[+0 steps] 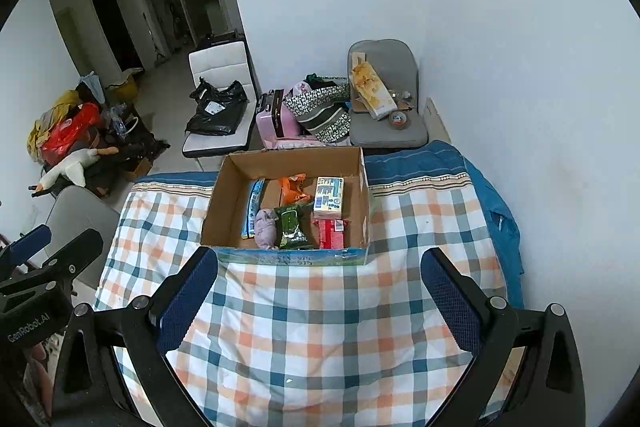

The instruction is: Organize soft objects

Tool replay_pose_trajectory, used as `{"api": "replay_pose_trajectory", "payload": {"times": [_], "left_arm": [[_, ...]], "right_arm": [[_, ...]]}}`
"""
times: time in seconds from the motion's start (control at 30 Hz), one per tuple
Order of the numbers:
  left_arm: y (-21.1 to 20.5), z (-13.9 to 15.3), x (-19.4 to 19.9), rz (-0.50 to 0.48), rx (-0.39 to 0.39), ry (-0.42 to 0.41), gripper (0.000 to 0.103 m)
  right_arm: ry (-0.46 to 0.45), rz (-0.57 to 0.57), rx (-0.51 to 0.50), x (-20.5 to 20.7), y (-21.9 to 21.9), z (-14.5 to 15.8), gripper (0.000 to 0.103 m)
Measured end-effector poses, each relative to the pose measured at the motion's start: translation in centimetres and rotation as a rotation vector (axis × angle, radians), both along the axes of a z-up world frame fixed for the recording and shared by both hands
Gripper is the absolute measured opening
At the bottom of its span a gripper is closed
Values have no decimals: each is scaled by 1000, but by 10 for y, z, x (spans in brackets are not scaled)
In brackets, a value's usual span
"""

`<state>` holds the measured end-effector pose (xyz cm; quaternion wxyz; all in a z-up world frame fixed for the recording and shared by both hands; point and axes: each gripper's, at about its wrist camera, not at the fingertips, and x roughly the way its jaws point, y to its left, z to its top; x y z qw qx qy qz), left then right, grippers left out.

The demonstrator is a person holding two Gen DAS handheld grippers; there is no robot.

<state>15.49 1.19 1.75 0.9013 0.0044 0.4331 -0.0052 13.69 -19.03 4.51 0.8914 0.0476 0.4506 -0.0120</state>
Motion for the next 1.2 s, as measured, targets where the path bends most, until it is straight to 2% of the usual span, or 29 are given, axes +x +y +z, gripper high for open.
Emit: {"api": "replay_pose_trajectory", "payload": {"times": [0.47, 0.5, 0.53, 1.2], "left_arm": [[-7, -8, 6, -25, 19, 12, 98], [-7, -8, 7, -26, 21, 13, 100], [-8, -8, 6, -26, 17, 13, 103], [-7, -10, 6, -21, -10, 9, 103]], "right_arm": [[24, -2, -3, -2, 5, -12, 103], [25, -2, -2, -2, 4, -13, 103], [25, -3, -3, -2, 5, -13, 103], [9, -11, -27, 0, -2, -12, 103]]}}
